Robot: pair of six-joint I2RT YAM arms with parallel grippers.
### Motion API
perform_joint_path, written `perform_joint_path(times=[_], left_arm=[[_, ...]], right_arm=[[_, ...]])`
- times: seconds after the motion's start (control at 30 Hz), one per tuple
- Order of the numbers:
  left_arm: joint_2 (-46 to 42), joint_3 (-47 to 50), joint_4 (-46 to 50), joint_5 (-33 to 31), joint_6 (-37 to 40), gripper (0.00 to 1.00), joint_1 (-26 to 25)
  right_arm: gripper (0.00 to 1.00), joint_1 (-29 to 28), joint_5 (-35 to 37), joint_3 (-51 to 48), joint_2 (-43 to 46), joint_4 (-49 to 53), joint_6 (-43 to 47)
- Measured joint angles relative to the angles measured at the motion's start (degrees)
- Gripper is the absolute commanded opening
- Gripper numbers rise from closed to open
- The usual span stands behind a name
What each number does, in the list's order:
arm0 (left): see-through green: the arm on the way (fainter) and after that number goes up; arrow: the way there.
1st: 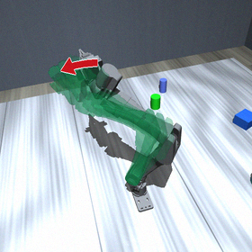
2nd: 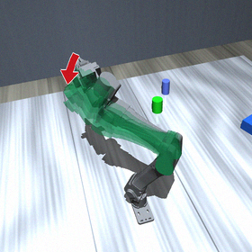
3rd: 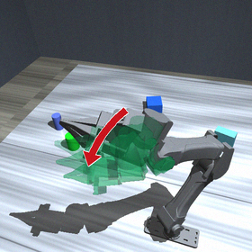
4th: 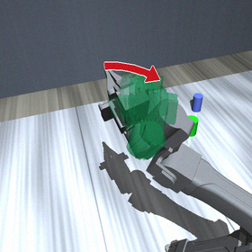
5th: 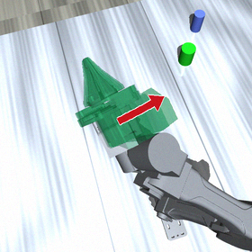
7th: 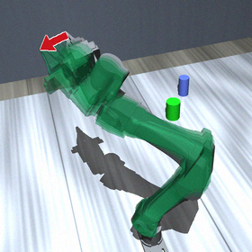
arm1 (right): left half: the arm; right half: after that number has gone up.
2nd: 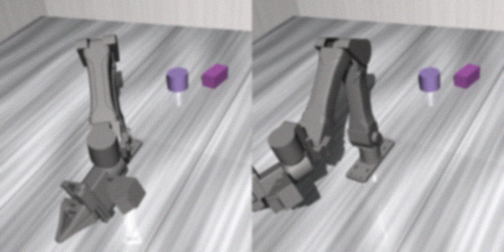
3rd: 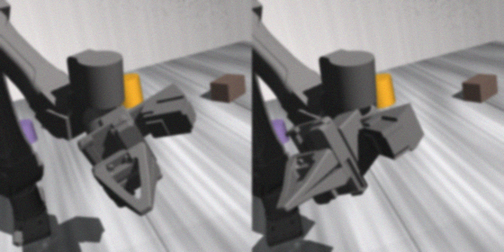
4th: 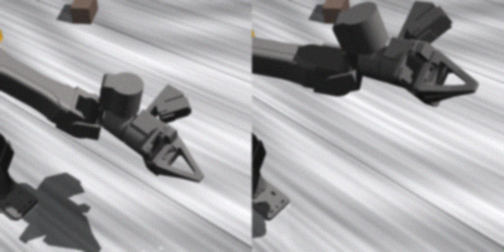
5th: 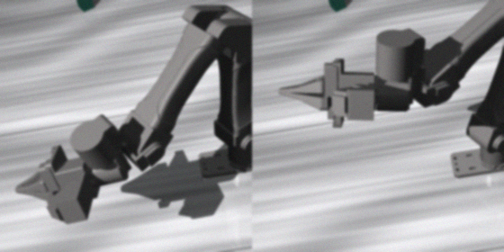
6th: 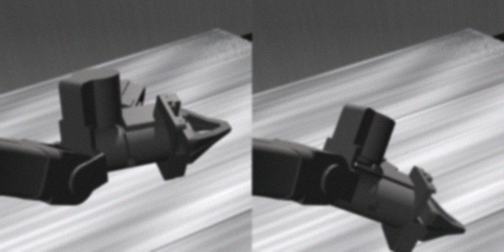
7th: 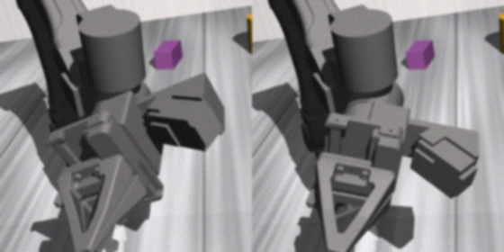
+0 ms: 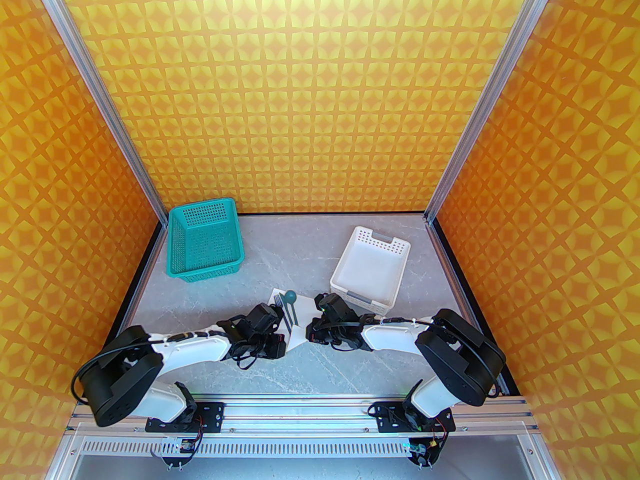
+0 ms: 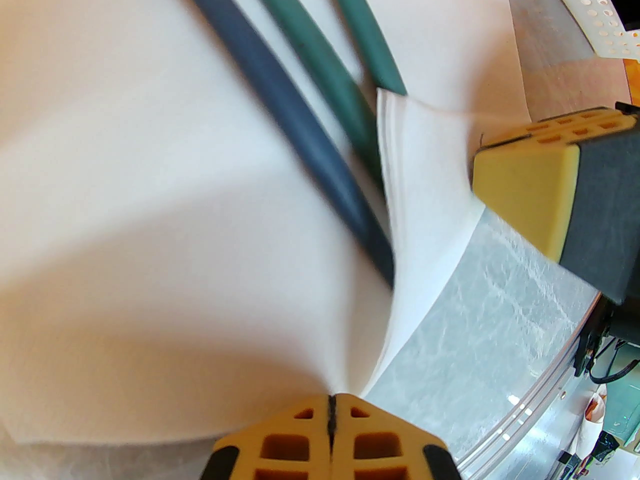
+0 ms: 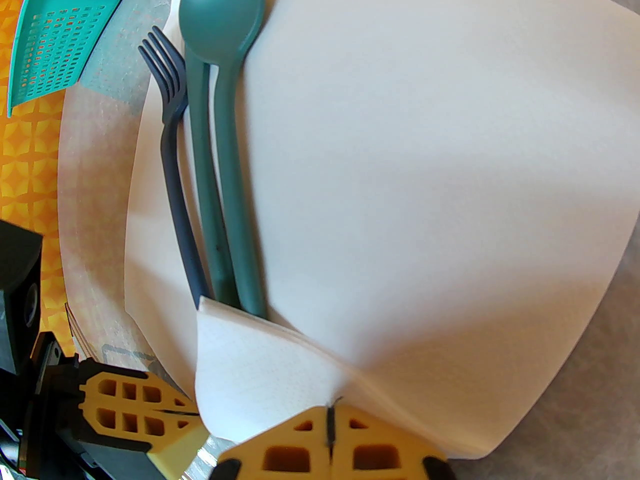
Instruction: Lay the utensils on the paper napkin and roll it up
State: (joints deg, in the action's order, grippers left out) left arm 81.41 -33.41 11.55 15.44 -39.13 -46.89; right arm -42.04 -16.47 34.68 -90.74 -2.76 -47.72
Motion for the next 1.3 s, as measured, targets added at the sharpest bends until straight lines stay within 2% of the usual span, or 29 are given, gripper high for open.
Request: perform_joint_path(times=[0.23,0.53,1.3], left_arm=[[-2.12,-0.07,-0.79,1.33,-0.90,0.00,0.00],[5.25,-3.37,-6.49,4.28,-3.10,0.00,0.04],[8.61,-3.58,-7.41,2.32,-3.50,0.00,0.35]], right_arm=[[0.00,0.00,0.00,0.00,0.00,0.00,0.00],[0.00,0.00,0.00,0.00,0.02,0.00,0.00],[0.02,0.00,0.00,1.03,0.11,2.19,0.00]])
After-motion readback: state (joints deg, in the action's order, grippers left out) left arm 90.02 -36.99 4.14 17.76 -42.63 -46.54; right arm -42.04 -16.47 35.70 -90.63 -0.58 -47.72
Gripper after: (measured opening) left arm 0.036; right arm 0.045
